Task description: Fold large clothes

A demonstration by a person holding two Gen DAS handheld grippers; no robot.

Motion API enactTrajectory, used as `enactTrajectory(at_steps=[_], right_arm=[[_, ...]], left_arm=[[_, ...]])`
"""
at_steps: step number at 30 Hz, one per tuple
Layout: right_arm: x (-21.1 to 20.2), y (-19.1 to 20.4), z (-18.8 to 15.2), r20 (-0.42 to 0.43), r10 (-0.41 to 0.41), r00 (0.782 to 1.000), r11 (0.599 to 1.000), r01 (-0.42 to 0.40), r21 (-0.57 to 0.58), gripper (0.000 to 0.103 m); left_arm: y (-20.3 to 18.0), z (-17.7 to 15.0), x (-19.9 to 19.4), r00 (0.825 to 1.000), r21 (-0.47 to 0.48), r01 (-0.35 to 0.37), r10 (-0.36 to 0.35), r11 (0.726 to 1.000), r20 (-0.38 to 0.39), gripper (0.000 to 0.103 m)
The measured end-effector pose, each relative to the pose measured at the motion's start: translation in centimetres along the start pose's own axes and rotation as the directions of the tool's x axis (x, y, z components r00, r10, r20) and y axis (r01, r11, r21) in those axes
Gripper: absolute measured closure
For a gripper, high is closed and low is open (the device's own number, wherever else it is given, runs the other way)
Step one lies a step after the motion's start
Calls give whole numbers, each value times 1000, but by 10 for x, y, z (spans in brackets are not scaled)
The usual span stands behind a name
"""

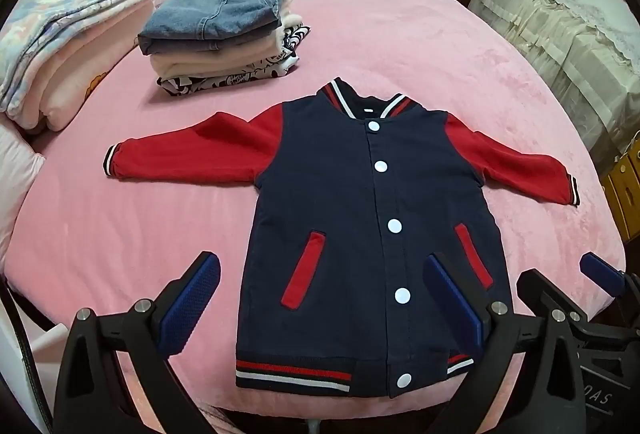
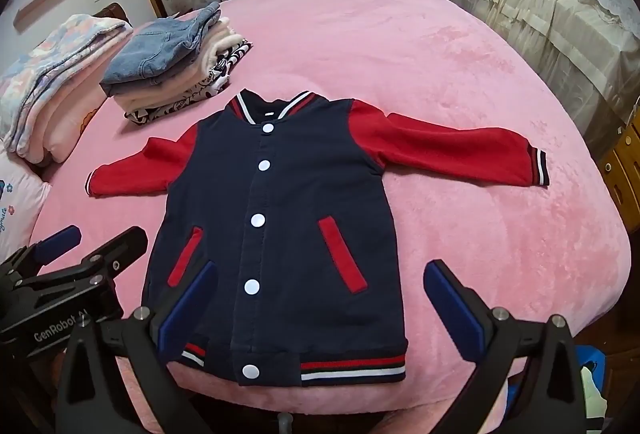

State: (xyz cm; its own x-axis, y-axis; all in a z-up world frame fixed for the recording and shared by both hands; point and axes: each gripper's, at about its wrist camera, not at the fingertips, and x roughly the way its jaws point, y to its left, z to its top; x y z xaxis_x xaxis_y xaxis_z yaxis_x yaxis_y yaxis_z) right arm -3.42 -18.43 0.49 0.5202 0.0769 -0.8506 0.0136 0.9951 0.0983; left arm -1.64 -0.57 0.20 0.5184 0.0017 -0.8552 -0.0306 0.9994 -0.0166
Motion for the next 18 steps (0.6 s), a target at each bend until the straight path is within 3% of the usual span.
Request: enactTrajectory(at_steps=[18], right_arm=[[-8, -2, -3, 21, 0, 1000, 1000, 1, -5, 0]], left_arm=[[-2, -4, -11, 1000, 0, -11, 11, 1000, 15, 4]])
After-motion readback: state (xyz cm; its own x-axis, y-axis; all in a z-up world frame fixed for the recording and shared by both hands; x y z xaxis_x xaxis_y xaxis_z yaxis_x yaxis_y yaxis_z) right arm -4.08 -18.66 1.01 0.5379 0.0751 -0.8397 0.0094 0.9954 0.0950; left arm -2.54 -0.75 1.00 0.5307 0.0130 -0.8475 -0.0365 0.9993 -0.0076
